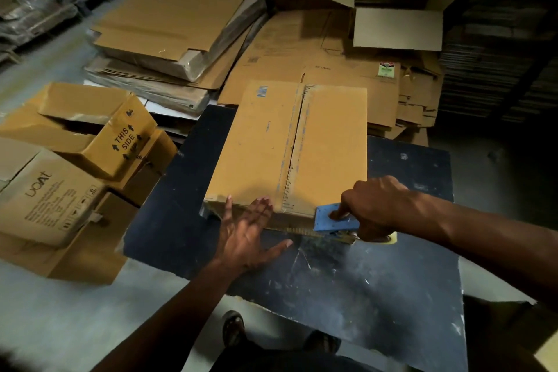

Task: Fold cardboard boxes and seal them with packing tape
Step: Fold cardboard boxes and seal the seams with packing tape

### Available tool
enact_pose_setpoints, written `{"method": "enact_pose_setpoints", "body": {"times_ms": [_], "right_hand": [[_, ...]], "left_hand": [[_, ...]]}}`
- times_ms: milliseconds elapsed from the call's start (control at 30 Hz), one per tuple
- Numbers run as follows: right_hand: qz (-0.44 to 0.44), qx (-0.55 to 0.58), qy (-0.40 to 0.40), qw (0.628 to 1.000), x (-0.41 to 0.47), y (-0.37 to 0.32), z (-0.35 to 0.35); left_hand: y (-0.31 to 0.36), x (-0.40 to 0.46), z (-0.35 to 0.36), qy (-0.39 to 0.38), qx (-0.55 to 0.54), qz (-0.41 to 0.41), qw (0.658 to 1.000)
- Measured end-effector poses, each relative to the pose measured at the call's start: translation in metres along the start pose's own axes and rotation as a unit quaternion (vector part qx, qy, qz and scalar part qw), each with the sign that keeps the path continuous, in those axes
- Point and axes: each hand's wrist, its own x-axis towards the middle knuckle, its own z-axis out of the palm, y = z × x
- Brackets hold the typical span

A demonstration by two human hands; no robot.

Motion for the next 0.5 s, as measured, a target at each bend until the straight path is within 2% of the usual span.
{"method": "enact_pose_setpoints", "body": {"times_ms": [167, 333, 400, 500], "right_hand": [[0.011, 0.006, 0.014, 1.000, -0.001, 0.003, 0.007], [0.012, 0.017, 0.017, 1.000, 0.003, -0.005, 0.015], [0.016, 0.030, 0.015, 0.999, 0.006, -0.006, 0.017], [0.021, 0.031, 0.029, 0.999, 0.011, -0.005, 0.015]], "left_hand": [[-0.001, 0.000, 0.002, -0.016, 0.002, -0.006, 1.000], [0.021, 0.004, -0.007, 0.059, -0.013, -0.003, 0.998], [0.047, 0.011, -0.009, 0.064, -0.026, 0.034, 0.997], [0.090, 0.017, 0.001, 0.030, -0.044, 0.079, 0.995]]}}
